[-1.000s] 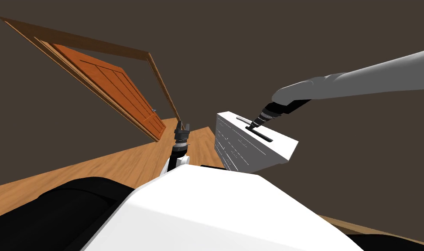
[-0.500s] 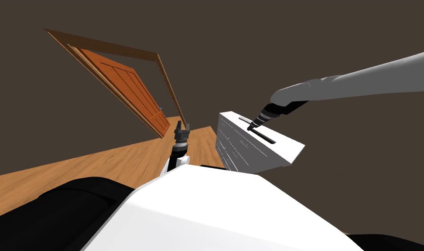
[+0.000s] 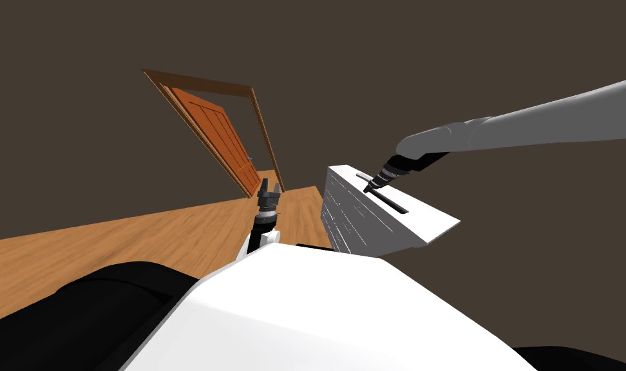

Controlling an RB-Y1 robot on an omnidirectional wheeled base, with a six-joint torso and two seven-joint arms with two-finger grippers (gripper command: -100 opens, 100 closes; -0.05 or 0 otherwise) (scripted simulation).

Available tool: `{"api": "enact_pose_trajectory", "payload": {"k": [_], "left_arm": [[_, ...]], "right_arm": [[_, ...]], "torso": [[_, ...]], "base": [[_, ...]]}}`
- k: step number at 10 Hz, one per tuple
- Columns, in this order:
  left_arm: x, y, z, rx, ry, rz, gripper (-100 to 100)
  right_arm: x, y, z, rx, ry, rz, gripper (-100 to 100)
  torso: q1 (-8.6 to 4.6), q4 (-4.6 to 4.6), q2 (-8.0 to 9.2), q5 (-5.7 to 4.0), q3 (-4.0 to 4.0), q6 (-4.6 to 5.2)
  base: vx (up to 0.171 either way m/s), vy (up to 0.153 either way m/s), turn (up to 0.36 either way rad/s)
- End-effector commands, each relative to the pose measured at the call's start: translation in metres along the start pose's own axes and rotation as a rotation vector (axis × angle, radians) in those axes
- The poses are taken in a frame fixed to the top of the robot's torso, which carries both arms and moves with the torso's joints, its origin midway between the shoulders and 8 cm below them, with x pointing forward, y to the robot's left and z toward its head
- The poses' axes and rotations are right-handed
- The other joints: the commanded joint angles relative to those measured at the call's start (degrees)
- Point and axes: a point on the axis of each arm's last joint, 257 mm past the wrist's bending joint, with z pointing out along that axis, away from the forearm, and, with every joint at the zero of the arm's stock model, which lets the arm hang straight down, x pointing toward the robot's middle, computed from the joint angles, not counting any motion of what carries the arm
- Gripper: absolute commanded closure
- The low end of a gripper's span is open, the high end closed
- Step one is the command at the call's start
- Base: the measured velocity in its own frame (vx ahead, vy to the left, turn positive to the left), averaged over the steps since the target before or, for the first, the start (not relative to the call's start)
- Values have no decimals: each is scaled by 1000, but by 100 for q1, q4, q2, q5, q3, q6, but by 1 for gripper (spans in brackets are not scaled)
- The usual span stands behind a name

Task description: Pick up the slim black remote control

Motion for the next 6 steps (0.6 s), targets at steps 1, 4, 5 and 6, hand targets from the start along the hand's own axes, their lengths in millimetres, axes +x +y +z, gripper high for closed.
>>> {"api": "enact_pose_trajectory", "payload": {"k": [1, 4, 5, 6], "left_arm": [[0, 0, 0, 0, 0, 0, 0], [0, 0, 0, 0, 0, 0, 0], [0, 0, 0, 0, 0, 0, 0], [0, 0, 0, 0, 0, 0, 0]], "right_arm": [[-1, -1, 3, 8, 0, 35, -100], [-2, -3, 5, 17, -4, 58, -100], [-3, -3, 5, 19, -5, 64, 100], [-3, -4, 5, 19, -6, 63, 100]], "torso": [[0, 0, 0, 0, 0, 0], [-6, -10, 11, -10, -1, -13], [14, -13, -7, -7, -10, -9], [27, -18, -23, -4, -20, -10]], "base": [[-68, -64, 181], [-74, -66, 188], [-5, -2, -2], [0, 0, 0]]}}
